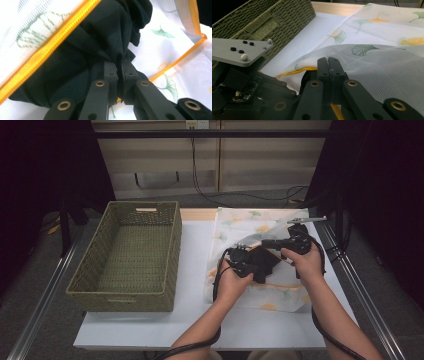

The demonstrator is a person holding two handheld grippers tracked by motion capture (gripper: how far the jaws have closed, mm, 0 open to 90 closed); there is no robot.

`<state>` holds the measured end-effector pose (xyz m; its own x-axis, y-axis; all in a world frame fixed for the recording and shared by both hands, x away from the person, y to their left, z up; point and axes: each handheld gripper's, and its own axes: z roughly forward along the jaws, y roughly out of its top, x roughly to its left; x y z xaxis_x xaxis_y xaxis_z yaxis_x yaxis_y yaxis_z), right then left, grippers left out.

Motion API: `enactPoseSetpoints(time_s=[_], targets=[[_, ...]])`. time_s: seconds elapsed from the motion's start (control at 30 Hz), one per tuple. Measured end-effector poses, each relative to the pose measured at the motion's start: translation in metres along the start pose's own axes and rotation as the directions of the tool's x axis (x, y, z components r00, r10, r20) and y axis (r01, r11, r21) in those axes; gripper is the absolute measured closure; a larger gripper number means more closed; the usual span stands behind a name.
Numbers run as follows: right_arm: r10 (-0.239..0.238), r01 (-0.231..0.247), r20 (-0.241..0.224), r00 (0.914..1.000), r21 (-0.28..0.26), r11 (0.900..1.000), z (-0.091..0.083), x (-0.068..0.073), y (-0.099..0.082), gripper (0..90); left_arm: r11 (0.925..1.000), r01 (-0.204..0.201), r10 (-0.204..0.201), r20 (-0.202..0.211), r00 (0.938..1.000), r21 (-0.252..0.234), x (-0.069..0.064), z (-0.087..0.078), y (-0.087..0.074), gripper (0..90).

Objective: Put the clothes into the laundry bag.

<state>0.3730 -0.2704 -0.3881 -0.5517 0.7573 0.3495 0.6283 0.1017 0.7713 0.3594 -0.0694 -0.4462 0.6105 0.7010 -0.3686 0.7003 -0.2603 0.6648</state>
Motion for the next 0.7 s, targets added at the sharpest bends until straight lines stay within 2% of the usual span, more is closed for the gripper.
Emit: enactPoseSetpoints(time_s=[0.17,0.27,0.47,0.7], targets=[[-0.002,0.002,0.001,1.0000,0.000,1.0000,-0.0003,0.0003,0.0000,89.6,0.9995,-0.015,0.014,-0.009,0.9999,-0.028,0.0004,-0.0011,0.0022,85.5],[0.007,-0.007,-0.009,0.9999,-0.002,1.0000,-0.0007,-0.0002,-0.0006,89.6,0.9993,-0.004,0.004,-0.012,0.9999,-0.037,0.0001,0.0008,0.0021,85.5],[0.009,-0.009,-0.013,0.9999,-0.004,1.0000,-0.0016,-0.0004,-0.0004,89.6,0.9975,-0.009,0.008,-0.018,0.9998,-0.070,0.0013,0.0028,0.0018,85.5],[0.004,-0.004,-0.012,0.9999,-0.005,1.0000,-0.0030,-0.0012,0.0004,89.6,0.9974,-0.008,0.006,-0.027,0.9996,-0.072,0.0020,0.0038,0.0008,85.4]])
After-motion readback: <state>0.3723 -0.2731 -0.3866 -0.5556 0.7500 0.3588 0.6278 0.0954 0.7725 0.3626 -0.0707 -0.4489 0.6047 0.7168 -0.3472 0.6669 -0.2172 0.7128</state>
